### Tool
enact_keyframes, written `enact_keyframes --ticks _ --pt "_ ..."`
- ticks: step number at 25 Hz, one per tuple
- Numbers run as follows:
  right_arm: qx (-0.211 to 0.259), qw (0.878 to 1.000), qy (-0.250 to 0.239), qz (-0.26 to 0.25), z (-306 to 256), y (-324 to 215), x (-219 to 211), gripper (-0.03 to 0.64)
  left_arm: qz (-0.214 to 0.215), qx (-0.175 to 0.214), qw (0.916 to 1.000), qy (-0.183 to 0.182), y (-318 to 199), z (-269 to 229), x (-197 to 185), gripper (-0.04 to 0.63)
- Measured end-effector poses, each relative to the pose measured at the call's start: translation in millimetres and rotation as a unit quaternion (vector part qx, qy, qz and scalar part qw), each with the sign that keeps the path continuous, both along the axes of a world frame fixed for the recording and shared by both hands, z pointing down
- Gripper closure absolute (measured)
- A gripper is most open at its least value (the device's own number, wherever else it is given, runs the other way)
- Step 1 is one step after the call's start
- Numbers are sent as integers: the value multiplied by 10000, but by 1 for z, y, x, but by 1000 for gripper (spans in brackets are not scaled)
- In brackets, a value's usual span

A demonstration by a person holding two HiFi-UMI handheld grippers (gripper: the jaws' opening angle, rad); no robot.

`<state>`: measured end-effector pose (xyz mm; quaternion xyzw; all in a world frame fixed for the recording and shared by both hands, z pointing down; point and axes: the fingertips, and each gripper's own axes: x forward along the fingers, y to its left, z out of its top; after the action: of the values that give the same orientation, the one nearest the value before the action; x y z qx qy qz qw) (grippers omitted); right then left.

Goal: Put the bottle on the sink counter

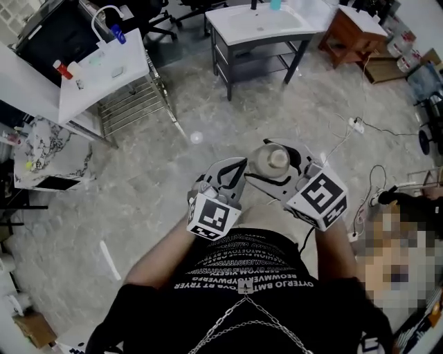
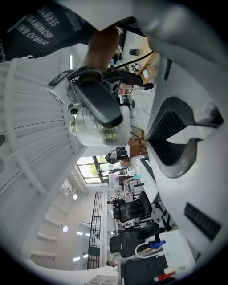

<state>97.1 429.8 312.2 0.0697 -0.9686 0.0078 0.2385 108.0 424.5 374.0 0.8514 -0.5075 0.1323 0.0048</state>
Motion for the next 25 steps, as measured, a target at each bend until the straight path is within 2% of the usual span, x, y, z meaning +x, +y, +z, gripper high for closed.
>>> enact_keyframes --ticks 5,10,14,17,21,25 --pt "-22 10000 15 -6 1 10 -12 285 361 322 9984 280 6 -21 10 589" --pt "-189 9997 -92 -103 5 -3 -19 285 346 341 9981 386 -10 -20 6 590" --pt "-348 9991 -193 -135 6 -35 -23 285 450 480 9975 274 -43 -20 8 591" --pt "-396 9987 -226 -209 4 -64 -25 285 389 473 9973 411 -73 -21 8 591" --pt "-443 9980 -295 -325 -1 -108 -27 285 391 766 9956 363 -120 -31 7 591" --pt "-432 9979 -314 -373 -5 -149 -29 285 360 812 9948 489 -161 -34 5 591"
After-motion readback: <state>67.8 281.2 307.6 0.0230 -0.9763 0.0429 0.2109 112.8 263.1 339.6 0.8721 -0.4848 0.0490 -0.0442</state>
